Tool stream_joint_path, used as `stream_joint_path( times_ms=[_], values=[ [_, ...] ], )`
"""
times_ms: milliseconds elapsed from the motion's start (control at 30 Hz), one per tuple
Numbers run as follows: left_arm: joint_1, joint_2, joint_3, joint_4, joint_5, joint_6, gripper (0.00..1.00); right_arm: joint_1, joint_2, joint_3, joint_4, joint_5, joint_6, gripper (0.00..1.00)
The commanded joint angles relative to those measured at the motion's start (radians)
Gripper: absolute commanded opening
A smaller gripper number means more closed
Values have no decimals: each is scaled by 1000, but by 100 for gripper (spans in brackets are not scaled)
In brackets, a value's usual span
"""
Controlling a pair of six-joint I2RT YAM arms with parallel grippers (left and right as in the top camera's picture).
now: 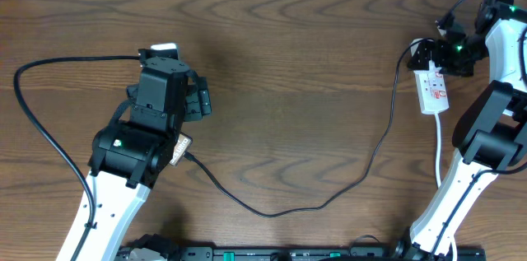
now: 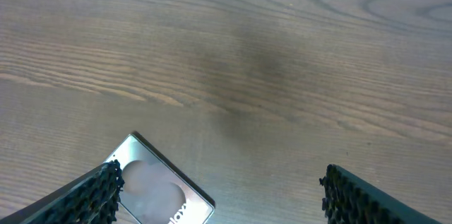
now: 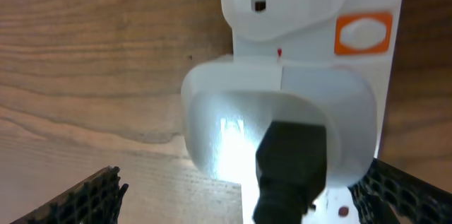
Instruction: Plug charger to phone and switch on socket
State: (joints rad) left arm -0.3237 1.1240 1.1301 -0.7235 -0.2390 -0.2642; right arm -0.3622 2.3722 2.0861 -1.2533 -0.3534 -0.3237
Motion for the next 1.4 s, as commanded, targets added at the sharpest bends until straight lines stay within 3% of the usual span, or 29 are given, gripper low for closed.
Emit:
stream_joint_path(
  times_ms=[0, 1367],
  values=[
    [-3, -1, 5, -2, -16, 8, 89, 14, 10, 28, -16, -19, 14, 99],
    [-3, -1, 5, -2, -16, 8, 89, 27, 11, -48, 31, -117, 17, 99]
  ],
)
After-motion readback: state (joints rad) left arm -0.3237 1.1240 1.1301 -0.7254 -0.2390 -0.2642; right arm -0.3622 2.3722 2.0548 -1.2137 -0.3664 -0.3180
